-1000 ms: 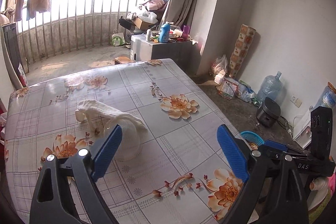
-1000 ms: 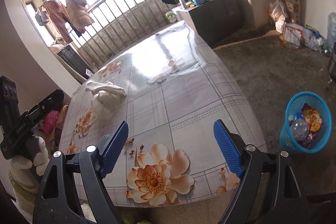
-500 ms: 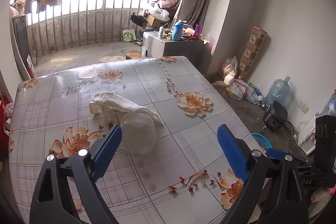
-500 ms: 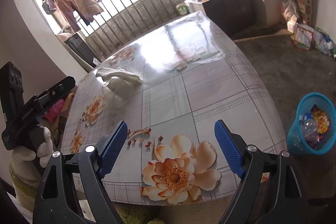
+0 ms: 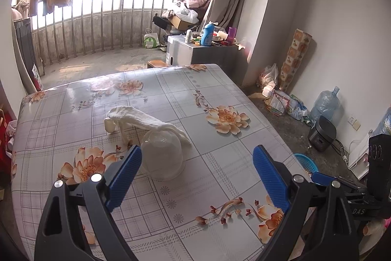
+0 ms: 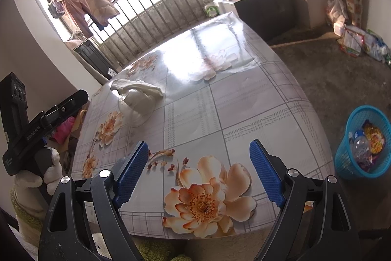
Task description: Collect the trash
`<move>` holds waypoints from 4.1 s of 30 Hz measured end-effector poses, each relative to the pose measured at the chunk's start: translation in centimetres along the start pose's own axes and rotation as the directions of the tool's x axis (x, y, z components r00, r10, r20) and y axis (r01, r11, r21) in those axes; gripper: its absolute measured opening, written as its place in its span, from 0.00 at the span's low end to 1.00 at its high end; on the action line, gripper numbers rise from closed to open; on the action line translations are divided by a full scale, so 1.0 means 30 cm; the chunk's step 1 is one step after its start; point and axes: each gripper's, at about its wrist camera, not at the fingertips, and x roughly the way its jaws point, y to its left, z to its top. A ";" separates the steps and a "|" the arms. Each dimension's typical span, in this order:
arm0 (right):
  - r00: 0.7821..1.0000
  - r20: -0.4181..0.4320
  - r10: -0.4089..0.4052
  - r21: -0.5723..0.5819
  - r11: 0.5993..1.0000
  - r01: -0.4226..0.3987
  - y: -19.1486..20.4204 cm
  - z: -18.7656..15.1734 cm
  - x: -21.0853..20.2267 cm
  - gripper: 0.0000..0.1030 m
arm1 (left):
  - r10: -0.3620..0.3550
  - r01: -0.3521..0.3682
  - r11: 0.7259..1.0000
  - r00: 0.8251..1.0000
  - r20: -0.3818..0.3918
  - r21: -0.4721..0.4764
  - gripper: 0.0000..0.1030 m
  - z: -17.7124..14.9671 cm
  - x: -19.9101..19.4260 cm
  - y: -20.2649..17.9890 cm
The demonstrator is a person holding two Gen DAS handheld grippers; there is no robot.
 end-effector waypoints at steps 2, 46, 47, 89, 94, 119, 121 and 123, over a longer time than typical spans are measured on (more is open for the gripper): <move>1.000 0.000 -0.001 0.002 1.000 0.001 -0.001 -0.003 0.000 0.78 | 0.000 0.000 1.000 1.000 -0.001 0.000 0.87 0.000 0.000 0.000; 0.805 -0.469 0.363 0.030 0.917 -0.397 0.353 0.413 0.820 0.28 | -0.092 0.084 0.990 0.993 -0.067 -0.111 0.65 -0.096 0.274 0.262; 0.789 -0.488 0.374 0.044 0.913 -0.405 0.355 0.396 0.824 0.21 | -0.095 0.086 0.990 0.993 -0.074 -0.116 0.62 -0.099 0.280 0.267; 0.993 -0.115 -0.027 0.149 0.988 0.044 -0.034 0.043 0.099 0.48 | -0.226 0.239 0.970 0.957 -0.184 0.053 0.61 -0.215 0.159 -0.098; 0.989 -0.138 -0.050 -0.013 0.999 0.048 0.020 0.024 0.120 0.55 | -0.204 0.216 0.975 0.961 -0.185 0.047 0.63 -0.221 0.156 -0.095; 0.943 -0.126 -0.309 -0.159 0.944 0.289 -0.024 0.009 0.161 0.50 | -0.203 0.213 0.976 0.961 -0.189 0.032 0.75 -0.232 0.163 -0.082; 0.956 -0.112 -0.273 -0.164 0.954 0.253 -0.019 0.014 0.146 0.54 | -0.199 0.210 0.977 0.961 -0.191 0.039 0.78 -0.233 0.164 -0.089; 0.971 -0.097 -0.218 -0.165 0.966 0.200 0.007 0.027 0.137 0.64 | -0.192 0.206 0.977 0.962 -0.195 0.052 0.80 -0.230 0.169 -0.100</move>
